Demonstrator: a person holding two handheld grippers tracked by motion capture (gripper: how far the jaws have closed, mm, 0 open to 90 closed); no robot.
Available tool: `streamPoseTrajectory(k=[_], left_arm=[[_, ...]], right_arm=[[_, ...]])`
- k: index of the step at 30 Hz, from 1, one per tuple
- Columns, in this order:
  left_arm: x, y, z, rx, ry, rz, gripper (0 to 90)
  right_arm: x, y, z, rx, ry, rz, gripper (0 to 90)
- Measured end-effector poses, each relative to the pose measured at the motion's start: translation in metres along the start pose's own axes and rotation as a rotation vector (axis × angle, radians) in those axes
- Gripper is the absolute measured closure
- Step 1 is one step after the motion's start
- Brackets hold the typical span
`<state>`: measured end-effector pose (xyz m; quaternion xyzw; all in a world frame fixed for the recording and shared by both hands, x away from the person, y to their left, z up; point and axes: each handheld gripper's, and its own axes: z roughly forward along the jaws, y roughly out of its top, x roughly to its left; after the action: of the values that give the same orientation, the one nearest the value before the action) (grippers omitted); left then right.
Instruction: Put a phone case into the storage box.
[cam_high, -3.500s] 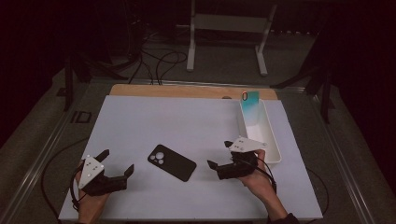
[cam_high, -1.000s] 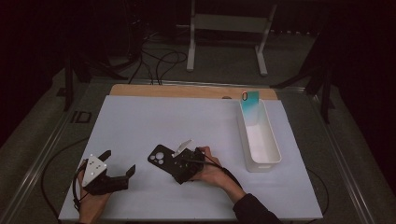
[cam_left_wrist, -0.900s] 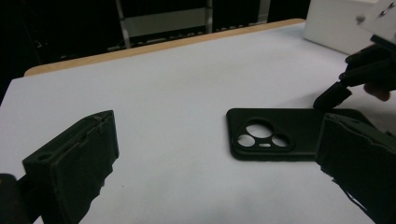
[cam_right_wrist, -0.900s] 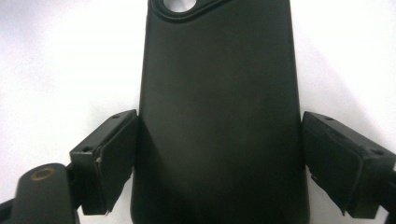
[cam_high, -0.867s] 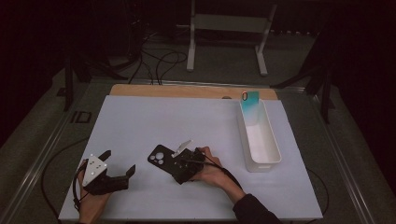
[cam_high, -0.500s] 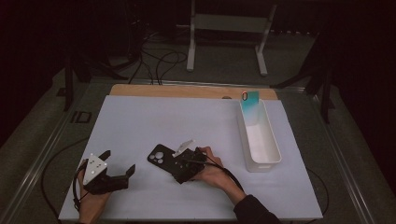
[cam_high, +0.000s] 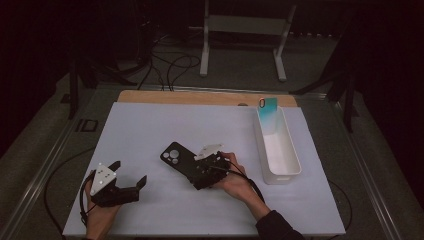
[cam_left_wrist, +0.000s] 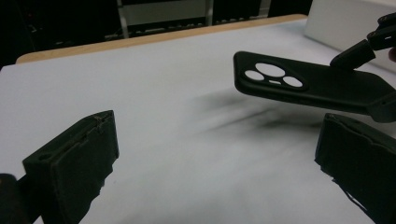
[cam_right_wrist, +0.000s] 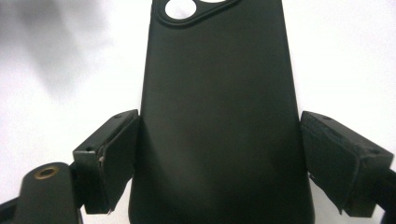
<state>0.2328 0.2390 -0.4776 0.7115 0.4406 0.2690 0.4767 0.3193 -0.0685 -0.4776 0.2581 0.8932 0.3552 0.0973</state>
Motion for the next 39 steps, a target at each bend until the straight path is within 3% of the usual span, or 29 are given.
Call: streamPoseTrajectory(k=[13, 22, 27, 31, 35, 39], left_arm=[[-0.011, 0.038, 0.010, -0.016, -0.090, -0.053, 0.0], [-0.022, 0.062, 0.023, -0.006, -0.143, -0.068, 0.1], [-0.030, 0.069, 0.033, -0.003, -0.204, -0.079, 0.9], [-0.038, 0.072, 0.039, -0.013, -0.217, -0.091, 4.7], [-0.042, 0.076, 0.043, -0.032, -0.221, -0.121, 15.0], [-0.045, 0.078, 0.047, -0.026, -0.261, -0.138, 24.4]], right_arm=[[-0.001, 0.006, -0.040, -0.194, -0.049, 0.010, 14.7], [0.002, 0.010, -0.049, -0.279, -0.059, 0.015, 14.7], [0.008, 0.014, -0.049, -0.318, -0.057, 0.009, 14.7], [0.012, 0.016, -0.048, -0.346, -0.057, 0.000, 14.7], [0.016, 0.017, -0.046, -0.351, -0.044, -0.007, 14.7], [0.020, 0.018, -0.043, -0.366, -0.050, -0.015, 14.6]])
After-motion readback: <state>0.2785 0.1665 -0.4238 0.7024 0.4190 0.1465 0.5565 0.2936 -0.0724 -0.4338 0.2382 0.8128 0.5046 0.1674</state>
